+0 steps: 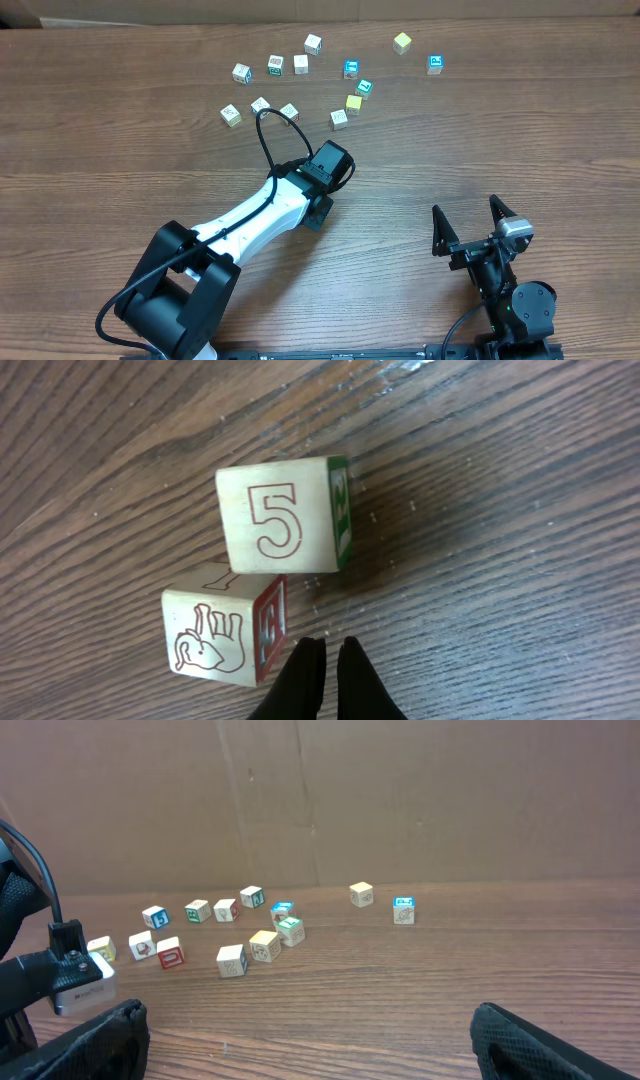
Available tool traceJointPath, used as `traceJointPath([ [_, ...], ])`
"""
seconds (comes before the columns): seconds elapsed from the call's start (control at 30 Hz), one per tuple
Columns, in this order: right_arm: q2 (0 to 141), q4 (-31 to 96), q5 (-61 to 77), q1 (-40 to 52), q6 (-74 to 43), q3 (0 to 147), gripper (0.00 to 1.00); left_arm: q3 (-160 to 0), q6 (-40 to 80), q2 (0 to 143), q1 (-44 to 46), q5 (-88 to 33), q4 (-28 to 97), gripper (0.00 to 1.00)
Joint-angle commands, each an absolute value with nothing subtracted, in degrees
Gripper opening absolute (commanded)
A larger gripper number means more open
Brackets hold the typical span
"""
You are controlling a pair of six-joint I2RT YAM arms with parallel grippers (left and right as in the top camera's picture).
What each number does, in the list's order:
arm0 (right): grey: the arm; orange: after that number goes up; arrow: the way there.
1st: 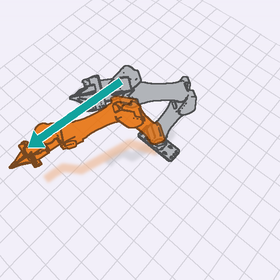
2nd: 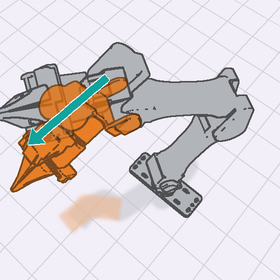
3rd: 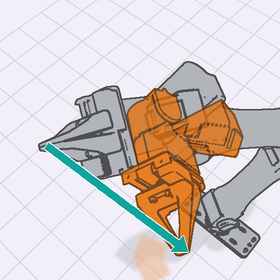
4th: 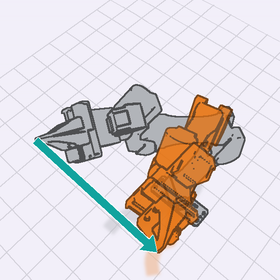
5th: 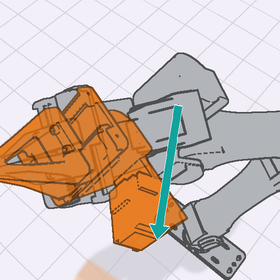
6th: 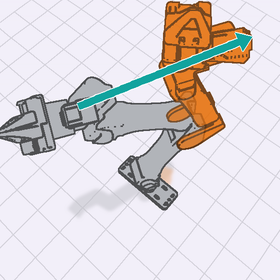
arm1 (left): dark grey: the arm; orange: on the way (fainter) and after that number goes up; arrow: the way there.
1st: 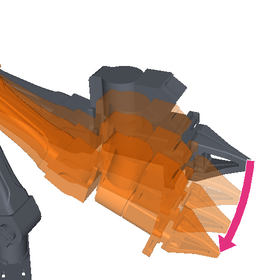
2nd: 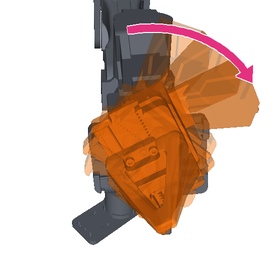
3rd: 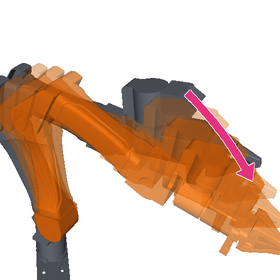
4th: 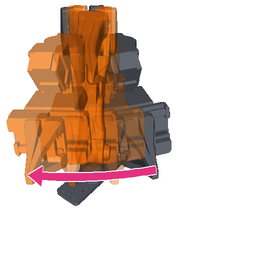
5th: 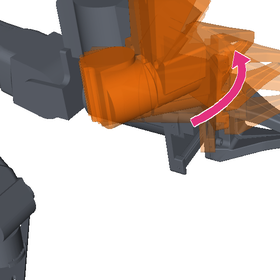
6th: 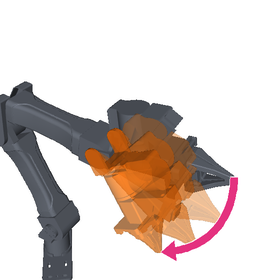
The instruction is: Form a circle
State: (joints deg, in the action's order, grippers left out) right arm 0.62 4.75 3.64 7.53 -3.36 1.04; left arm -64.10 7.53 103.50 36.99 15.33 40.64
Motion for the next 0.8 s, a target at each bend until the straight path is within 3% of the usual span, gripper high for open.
traceJointPath([
  [0.0, 0.2, 4.6, 3.7, 7.4, -3.1, 0.5, 1.0, -63.7, 9.8, 102.8, 36.7, 17.0, 40.5, 0.04],
  [0.77, 0.2, 4.6, 3.7, 7.4, -3.1, 0.5, 1.0, -63.1, 14.0, 102.8, 36.7, 18.8, 39.9, 0.04],
])
